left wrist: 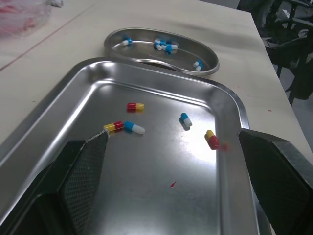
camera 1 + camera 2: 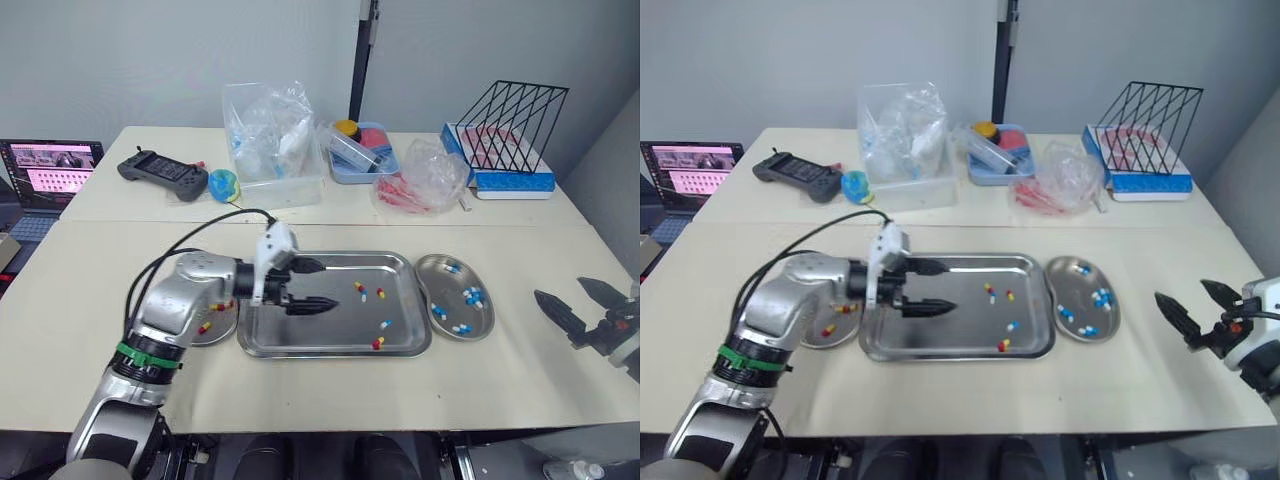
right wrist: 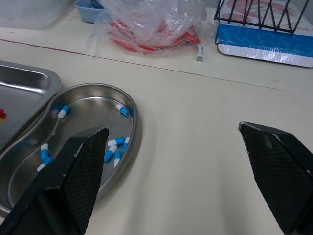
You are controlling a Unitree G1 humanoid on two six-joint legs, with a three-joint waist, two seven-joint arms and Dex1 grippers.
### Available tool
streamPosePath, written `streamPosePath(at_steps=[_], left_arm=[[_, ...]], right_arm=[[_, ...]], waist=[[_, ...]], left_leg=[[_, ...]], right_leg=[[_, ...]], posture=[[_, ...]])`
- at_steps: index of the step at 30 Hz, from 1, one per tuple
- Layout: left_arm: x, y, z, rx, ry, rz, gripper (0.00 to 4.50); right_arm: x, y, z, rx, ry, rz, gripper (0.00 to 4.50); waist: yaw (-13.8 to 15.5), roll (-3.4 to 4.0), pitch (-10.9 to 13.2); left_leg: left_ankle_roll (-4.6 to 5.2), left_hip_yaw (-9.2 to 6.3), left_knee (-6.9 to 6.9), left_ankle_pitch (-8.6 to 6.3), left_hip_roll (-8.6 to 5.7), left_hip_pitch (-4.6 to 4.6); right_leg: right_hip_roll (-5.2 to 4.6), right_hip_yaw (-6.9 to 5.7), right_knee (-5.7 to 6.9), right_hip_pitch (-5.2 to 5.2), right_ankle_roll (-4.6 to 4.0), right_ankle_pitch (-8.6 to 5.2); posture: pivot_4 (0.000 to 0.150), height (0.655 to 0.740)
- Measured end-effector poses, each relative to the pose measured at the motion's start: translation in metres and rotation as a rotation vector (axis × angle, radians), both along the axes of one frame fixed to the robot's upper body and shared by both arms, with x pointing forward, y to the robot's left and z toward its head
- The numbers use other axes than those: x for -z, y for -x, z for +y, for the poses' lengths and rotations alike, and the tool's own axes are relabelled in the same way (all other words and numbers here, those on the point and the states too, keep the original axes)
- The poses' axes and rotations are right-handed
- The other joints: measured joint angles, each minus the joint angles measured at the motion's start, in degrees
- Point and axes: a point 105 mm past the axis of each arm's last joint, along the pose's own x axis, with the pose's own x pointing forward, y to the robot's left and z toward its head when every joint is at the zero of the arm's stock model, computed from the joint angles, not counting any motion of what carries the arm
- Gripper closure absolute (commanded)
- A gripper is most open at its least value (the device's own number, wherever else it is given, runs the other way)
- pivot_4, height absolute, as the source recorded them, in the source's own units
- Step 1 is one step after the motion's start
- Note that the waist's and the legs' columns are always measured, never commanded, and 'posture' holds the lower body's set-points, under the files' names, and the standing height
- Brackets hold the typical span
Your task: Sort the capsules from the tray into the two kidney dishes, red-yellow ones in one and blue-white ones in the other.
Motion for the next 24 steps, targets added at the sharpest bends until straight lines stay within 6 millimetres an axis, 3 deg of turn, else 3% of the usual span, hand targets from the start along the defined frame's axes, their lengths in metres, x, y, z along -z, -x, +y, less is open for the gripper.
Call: streamPosePath(at_steps=[6,10,11,14,24], left_arm=[[0.018,0.012,-0.038,0.061,-0.034,0.046,0.04],[0.024,0.015,-0.052,0.080,-0.036,0.071,0.04],[0.027,0.016,-0.054,0.082,-0.041,0.085,0.61],[0.030,0.021,-0.063,0.103,-0.043,0.099,1.55],[0.047,0.024,-0.076,0.127,-0.131,0.090,1.55]], right_arm=[[-0.003,-0.001,0.000,0.008,-0.001,-0.014,0.00],[-0.003,-0.001,0.000,0.013,-0.001,-0.015,0.00],[-0.003,-0.001,0.000,0.014,-0.001,-0.015,0.00],[-0.003,-0.001,0.000,0.016,0.000,-0.014,0.00],[-0.001,0.000,-0.001,0.021,0.000,-0.006,0.00]], waist=[[0.65,0.00,0.00],[0.56,0.00,0.00],[0.53,0.01,-0.01],[0.53,0.01,-0.01],[0.58,0.01,-0.01]], left_leg=[[0.01,-0.04,0.03,0.00,-0.08,-0.04],[0.01,-0.06,0.02,0.00,-0.07,-0.04],[0.01,-0.06,0.02,0.00,-0.07,-0.04],[0.01,-0.07,0.02,0.00,-0.06,-0.04],[0.02,-0.09,0.02,0.00,-0.07,-0.05]], right_leg=[[-0.07,-0.01,-0.03,0.02,0.03,0.01],[-0.05,0.00,-0.03,0.00,0.02,0.01],[-0.05,0.00,-0.03,0.00,0.02,0.01],[-0.06,0.00,-0.04,0.00,0.02,0.01],[-0.07,0.00,-0.04,0.00,0.02,0.01]], posture=[[0.150,0.7400],[0.150,0.7400],[0.150,0.7400],[0.150,0.7400],[0.150,0.7400]])
